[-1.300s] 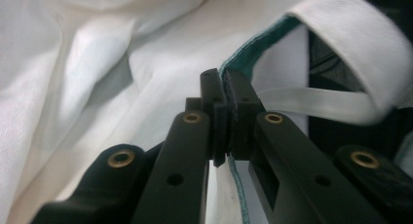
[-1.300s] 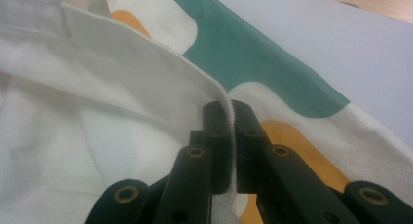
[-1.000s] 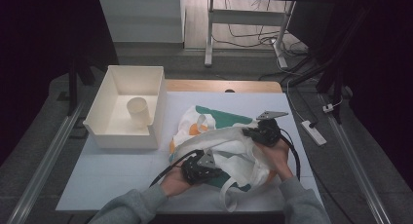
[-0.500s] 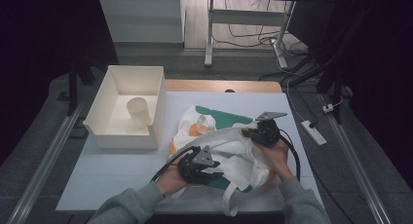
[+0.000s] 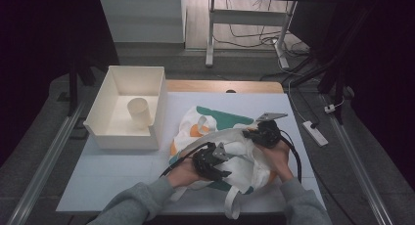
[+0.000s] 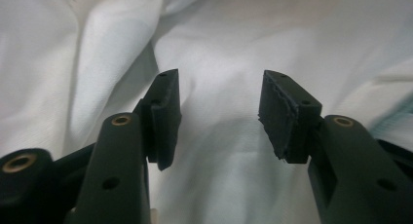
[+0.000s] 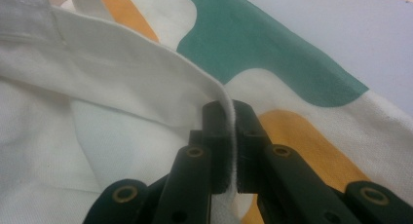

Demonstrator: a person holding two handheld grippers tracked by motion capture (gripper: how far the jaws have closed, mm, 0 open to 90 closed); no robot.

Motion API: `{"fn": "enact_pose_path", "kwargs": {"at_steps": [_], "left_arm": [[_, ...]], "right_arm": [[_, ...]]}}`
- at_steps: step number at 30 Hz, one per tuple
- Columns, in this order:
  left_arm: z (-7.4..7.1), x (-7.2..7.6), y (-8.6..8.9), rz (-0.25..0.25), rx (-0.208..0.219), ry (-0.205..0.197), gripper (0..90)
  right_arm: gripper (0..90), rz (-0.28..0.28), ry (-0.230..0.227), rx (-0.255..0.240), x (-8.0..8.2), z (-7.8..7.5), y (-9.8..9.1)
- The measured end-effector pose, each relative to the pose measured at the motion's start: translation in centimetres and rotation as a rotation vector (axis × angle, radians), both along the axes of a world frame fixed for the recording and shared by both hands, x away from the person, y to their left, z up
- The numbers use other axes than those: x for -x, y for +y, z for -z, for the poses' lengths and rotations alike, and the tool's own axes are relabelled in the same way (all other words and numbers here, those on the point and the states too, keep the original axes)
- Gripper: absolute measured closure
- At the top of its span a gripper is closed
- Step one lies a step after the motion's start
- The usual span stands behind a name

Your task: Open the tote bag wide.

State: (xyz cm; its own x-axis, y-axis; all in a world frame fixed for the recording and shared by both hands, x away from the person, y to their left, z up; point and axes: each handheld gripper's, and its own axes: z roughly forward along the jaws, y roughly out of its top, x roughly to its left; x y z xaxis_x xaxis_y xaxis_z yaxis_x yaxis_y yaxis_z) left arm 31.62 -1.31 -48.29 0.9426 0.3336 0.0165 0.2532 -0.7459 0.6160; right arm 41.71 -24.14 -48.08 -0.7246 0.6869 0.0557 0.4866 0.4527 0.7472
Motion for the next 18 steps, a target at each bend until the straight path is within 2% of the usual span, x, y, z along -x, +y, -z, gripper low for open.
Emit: {"fn": "enact_pose_path", "kwargs": {"at_steps": [4, 7, 13, 15, 18], "left_arm": [[0.8, -0.7, -0.3, -0.008, -0.017, 0.034, 49.8], [1.0, -0.9, -0.3, -0.009, -0.019, 0.052, 54.7], [2.2, -1.3, -0.6, -0.022, -0.080, 0.083, 75.5], [2.5, -1.3, -0.7, -0.019, -0.095, 0.069, 82.8], [2.3, -1.0, -0.7, -0.013, -0.096, 0.046, 87.1]], "right_arm": [[85.7, -0.003, -0.002, -0.001, 0.0, 0.0, 0.0], [85.7, -0.001, 0.000, -0.001, 0.0, 0.0, 0.0], [85.7, -0.002, -0.001, 0.001, 0.0, 0.0, 0.0], [85.7, -0.003, -0.003, 0.001, 0.1, -0.1, 0.0], [85.6, -0.004, -0.003, -0.003, 0.0, -0.1, -0.1]]}}
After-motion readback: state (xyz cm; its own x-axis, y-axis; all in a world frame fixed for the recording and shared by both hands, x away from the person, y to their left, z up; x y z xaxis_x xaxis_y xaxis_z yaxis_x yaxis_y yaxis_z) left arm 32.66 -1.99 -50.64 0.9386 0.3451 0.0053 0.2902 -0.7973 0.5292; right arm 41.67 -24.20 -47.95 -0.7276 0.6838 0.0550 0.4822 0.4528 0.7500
